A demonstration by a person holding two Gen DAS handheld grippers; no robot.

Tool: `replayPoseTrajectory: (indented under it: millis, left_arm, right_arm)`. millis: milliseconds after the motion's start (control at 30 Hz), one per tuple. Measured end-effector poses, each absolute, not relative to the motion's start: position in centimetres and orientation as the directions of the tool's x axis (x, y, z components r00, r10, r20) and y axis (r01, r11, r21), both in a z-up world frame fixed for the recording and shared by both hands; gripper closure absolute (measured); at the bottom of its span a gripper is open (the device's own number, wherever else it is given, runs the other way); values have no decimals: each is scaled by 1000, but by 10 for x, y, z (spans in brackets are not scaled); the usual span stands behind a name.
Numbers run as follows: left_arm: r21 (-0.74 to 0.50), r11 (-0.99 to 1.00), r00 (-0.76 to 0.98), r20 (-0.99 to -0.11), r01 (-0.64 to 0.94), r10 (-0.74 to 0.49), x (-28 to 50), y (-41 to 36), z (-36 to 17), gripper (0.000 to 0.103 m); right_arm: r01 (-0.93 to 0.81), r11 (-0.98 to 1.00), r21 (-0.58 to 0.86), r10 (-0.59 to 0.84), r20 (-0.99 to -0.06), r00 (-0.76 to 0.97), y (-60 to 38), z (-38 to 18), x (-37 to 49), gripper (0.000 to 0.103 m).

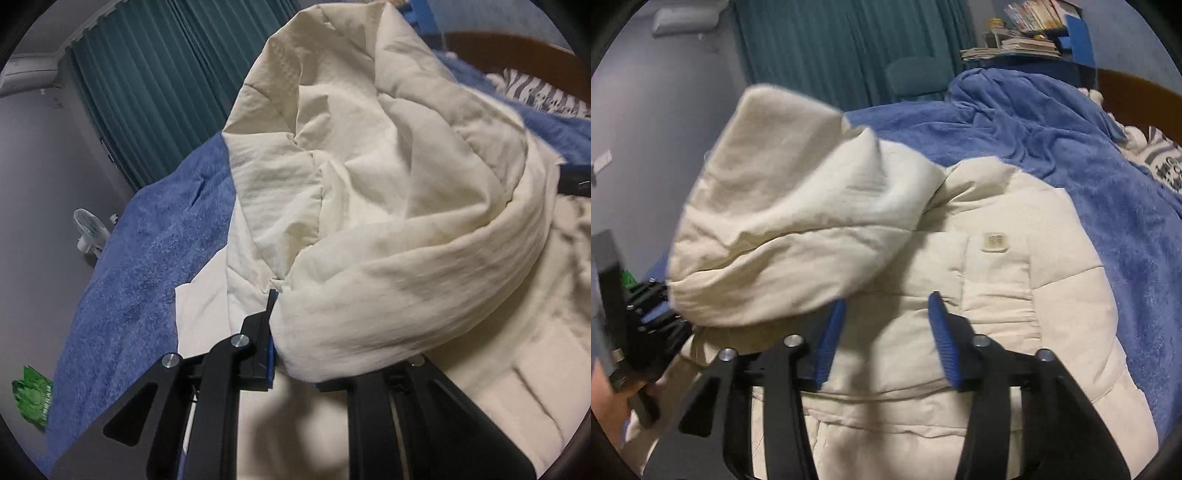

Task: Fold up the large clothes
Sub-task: 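Lift the hood with the right gripper while the left gripper grasps the jacket side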

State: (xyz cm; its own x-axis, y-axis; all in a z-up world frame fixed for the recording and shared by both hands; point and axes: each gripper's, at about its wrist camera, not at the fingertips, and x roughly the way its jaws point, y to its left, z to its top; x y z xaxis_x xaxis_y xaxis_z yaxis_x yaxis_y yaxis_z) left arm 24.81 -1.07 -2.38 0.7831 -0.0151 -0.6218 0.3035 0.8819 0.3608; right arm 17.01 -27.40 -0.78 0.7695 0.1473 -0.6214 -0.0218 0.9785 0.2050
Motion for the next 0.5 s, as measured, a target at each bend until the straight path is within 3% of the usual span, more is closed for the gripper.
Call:
replayPoseTrajectory:
  millis: [267, 333, 500]
  left_arm:
    - [432, 835, 779, -627, 341, 7, 263, -12, -53, 91]
    - [414, 844, 784, -621, 342, -13, 258, -8, -52, 91]
    - [295, 877, 748, -655, 380, -104, 244, 9, -38, 85]
  right_arm:
    - [-194, 972, 131, 234, -547, 804, -237, 14, 184, 57]
    - [-186, 979, 88, 203, -565, 800, -226, 10, 201, 57]
    - [-135, 966, 219, 249, -657, 712, -230, -24, 234, 60]
